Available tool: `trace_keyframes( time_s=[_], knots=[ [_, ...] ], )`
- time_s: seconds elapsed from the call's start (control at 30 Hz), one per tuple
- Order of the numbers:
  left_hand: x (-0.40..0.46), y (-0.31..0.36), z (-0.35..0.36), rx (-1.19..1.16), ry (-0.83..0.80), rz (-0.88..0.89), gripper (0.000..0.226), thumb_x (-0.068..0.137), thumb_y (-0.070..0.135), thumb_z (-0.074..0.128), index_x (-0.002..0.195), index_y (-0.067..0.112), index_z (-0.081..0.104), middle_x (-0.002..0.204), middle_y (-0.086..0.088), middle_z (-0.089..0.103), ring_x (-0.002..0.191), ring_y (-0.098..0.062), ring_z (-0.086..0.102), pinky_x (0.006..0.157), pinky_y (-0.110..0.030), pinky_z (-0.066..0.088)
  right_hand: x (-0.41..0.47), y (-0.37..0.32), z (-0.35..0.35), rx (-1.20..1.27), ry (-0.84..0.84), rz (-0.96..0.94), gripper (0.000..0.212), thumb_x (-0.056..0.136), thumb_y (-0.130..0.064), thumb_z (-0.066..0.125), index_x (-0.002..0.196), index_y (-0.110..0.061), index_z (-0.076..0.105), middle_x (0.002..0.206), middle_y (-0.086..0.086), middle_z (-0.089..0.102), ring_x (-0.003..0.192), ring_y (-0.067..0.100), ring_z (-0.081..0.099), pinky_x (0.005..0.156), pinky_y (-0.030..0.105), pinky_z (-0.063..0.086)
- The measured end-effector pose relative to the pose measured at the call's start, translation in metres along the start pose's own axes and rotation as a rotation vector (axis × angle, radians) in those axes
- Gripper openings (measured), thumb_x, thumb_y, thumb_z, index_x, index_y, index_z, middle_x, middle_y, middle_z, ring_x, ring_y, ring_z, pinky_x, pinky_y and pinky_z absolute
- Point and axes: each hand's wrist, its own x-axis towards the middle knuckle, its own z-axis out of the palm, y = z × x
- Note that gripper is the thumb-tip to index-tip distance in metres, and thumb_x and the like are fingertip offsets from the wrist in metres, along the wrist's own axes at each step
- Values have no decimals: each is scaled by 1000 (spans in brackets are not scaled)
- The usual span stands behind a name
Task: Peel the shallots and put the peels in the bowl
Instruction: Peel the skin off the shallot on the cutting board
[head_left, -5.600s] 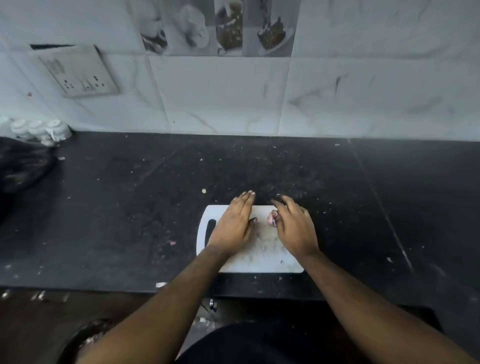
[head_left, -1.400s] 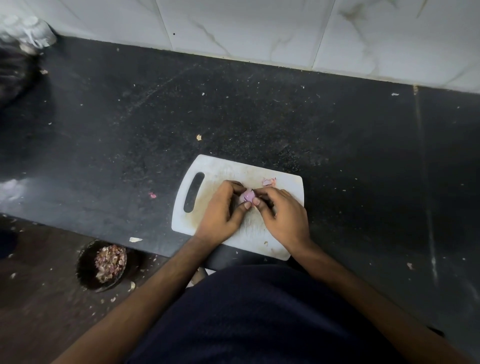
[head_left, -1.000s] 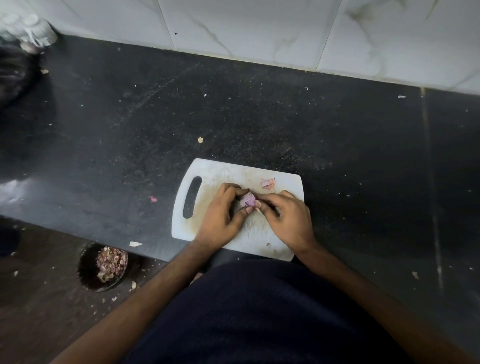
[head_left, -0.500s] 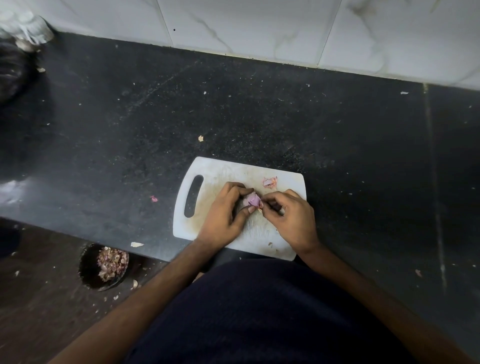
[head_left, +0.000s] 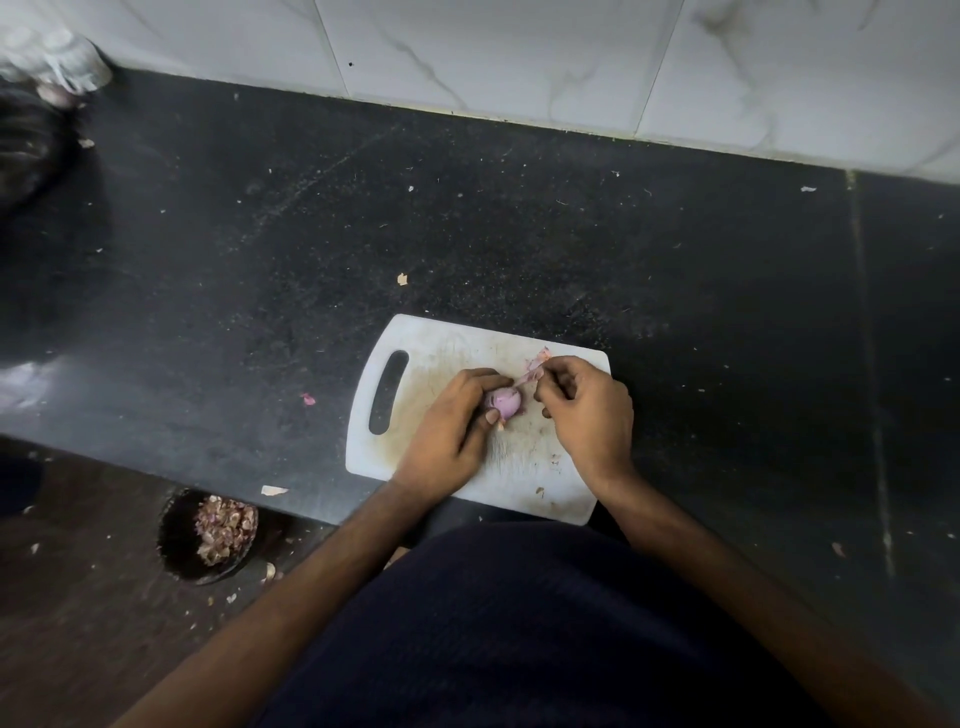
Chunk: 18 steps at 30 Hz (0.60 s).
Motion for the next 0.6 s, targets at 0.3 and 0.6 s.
trace_keyframes(
  time_s=[0.3,0.6],
  knots=[
    [0,1,-2,-56,29,-103,30,104,10,50,133,11,56,125,3,66,116,-5,62,99,-19,47,-4,4,1,39,35,-70,11,96,-29,64,107,-27,66,88,-13,73,74,6,70,67,41,59],
    [-2,4,-2,-136,70,-170,31,109,9,47,139,10,51,131,5,69,122,-4,64,102,-23,50,-10,-3,-1,-181,-124,-397,26,105,-41,48,126,-35,62,121,-17,65,112,7,62,79,34,55]
  ],
)
